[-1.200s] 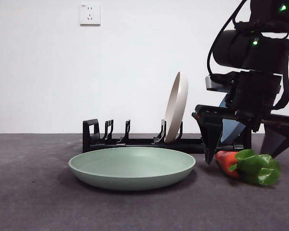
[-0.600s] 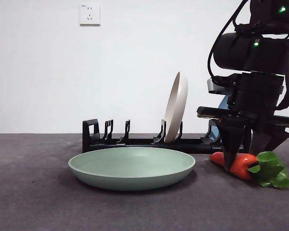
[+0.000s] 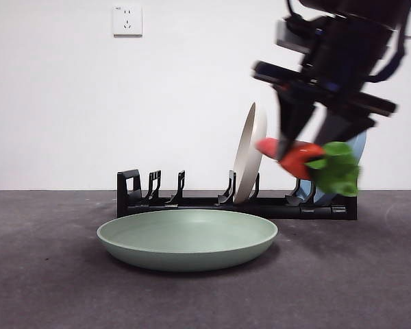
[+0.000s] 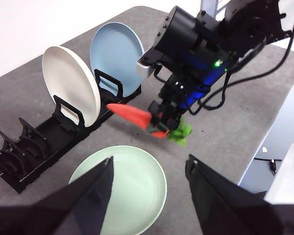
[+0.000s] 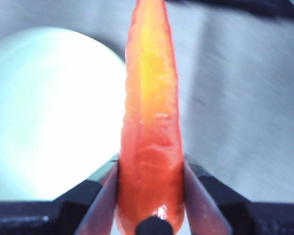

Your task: Take the green plate from the plate rack,put the plate on the table,take the carrot from the table,put the carrot in the plate

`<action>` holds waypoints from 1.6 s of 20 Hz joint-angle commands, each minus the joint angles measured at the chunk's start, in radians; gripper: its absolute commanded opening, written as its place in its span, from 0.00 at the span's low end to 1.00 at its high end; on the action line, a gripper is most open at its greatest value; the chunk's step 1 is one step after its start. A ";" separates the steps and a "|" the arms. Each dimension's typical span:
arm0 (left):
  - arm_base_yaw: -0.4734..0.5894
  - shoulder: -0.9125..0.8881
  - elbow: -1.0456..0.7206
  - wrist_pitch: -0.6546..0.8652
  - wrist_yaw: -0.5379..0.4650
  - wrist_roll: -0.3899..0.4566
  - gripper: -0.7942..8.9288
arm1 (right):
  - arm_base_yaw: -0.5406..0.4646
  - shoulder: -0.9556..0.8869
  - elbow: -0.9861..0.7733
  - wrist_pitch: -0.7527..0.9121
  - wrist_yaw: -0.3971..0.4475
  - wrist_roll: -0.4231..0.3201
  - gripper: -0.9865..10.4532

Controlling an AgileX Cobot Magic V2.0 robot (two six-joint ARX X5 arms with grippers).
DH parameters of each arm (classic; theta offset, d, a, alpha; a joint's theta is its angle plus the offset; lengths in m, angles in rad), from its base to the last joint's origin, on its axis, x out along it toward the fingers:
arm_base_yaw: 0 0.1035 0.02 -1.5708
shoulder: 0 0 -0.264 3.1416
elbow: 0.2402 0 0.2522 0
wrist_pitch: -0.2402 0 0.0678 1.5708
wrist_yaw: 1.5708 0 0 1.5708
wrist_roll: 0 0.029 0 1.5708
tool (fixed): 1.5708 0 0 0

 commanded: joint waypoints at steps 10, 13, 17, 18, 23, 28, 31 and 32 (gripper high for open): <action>-0.003 -0.003 -0.004 0.002 0.002 -0.006 0.34 | 0.201 0.280 -0.002 0.275 0.003 0.098 0.07; -0.003 -0.003 -0.004 -0.003 0.002 -0.007 0.34 | 0.202 0.323 -0.002 0.277 0.002 0.098 0.07; -0.003 -0.003 -0.004 -0.006 0.002 -0.007 0.34 | 0.208 0.327 -0.002 0.275 -0.001 0.098 0.25; -0.003 -0.003 -0.004 -0.010 0.002 -0.007 0.34 | 0.208 0.326 -0.002 0.275 -0.001 0.099 0.41; -0.003 -0.003 -0.004 -0.011 0.000 -0.007 0.34 | 0.209 0.297 0.003 0.270 0.000 0.098 0.61; -0.003 -0.003 -0.004 -0.013 -0.001 -0.006 0.34 | 0.209 0.110 0.004 0.175 -0.001 0.089 0.61; -0.003 -0.003 -0.004 -0.060 0.000 -0.006 0.34 | 0.210 -0.084 0.004 -0.045 -0.058 0.058 0.61; -0.003 -0.003 -0.004 -0.077 0.000 -0.006 0.34 | 0.210 -0.144 0.004 -0.120 -0.087 0.045 0.61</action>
